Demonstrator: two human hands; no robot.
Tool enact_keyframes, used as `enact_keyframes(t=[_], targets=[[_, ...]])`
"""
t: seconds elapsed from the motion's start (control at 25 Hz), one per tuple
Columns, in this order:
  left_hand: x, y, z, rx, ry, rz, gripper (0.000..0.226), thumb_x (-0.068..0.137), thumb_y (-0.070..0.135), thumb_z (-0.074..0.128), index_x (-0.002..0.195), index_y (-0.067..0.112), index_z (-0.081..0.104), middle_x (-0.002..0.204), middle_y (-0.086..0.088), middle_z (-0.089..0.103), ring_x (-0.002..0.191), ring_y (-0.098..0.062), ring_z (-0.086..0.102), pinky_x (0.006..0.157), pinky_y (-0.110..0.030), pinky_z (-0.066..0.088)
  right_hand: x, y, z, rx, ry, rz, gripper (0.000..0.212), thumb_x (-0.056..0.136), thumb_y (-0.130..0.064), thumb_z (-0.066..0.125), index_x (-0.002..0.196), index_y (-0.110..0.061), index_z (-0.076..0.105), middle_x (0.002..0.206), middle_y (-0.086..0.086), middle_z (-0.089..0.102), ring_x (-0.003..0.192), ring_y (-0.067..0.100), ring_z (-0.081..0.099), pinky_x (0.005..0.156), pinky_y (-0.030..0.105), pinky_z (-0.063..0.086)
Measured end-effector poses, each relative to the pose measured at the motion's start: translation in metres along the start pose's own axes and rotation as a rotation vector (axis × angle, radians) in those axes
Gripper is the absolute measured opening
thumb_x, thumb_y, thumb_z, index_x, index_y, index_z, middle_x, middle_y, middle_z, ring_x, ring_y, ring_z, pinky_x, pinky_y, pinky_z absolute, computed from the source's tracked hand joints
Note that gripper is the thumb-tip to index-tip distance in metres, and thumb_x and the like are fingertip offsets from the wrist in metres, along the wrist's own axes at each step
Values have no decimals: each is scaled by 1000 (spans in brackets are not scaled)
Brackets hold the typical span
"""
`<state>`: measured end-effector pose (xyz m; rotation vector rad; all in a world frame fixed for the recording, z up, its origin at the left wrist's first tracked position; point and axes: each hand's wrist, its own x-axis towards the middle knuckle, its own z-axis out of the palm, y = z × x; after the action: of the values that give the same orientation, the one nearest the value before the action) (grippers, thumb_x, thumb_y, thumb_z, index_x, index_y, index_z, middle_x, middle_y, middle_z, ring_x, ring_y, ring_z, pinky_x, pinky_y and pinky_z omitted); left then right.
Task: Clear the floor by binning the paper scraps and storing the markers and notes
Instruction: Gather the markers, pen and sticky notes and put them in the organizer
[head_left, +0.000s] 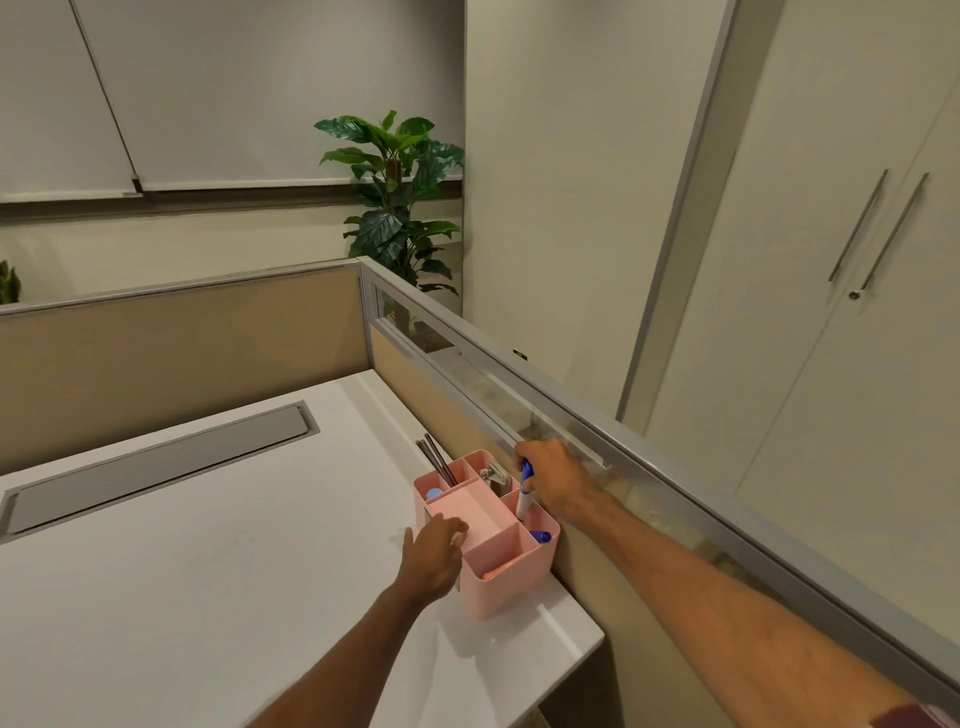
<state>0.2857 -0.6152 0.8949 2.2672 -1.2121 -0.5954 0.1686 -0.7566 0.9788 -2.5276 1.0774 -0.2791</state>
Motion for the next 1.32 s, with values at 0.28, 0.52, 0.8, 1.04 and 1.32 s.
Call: enact_keyframes(t=[0.28,0.52,0.8,1.04,1.32], targets=[[5,-3,-1,-3,5,21,29,97,16,42,124,19,53,136,-2,54,129,-22,45,117,-51,24,-7,19,42,21,-17,81,13,85,-2,61,90,-12,56,98,11,65,83,23,62,74,35,59],[-3,-1,3,-75,19,53,31,91,22,56,122,18,54,135,-3,53,125,-22,46,112,-41,35,-19,33,58,-46,-76,5,15,91,-14,56,103,-20,49,113,2,58,93,17,57,80,32,56],[-32,-3,-8,-49,54,46,35,91,15,52,126,18,50,141,-3,49,131,-23,42,115,-49,28,-43,15,48,-149,18,-81,37,91,-25,56,128,-25,50,127,1,56,109,18,59,88,31,56],[-80,-23,-32,26,145,33,35,96,18,44,131,18,45,143,-2,46,136,-20,37,118,-49,17,-78,-15,47,-166,5,-108,35,97,-31,44,129,-18,48,132,5,54,112,20,56,89,32,51],[-194,-63,-49,165,231,11,42,101,32,35,141,18,34,151,0,36,144,-19,23,120,-49,9,-168,-92,99,-103,-57,-149,52,96,-47,40,139,-17,39,151,7,38,140,25,33,116,41,26]])
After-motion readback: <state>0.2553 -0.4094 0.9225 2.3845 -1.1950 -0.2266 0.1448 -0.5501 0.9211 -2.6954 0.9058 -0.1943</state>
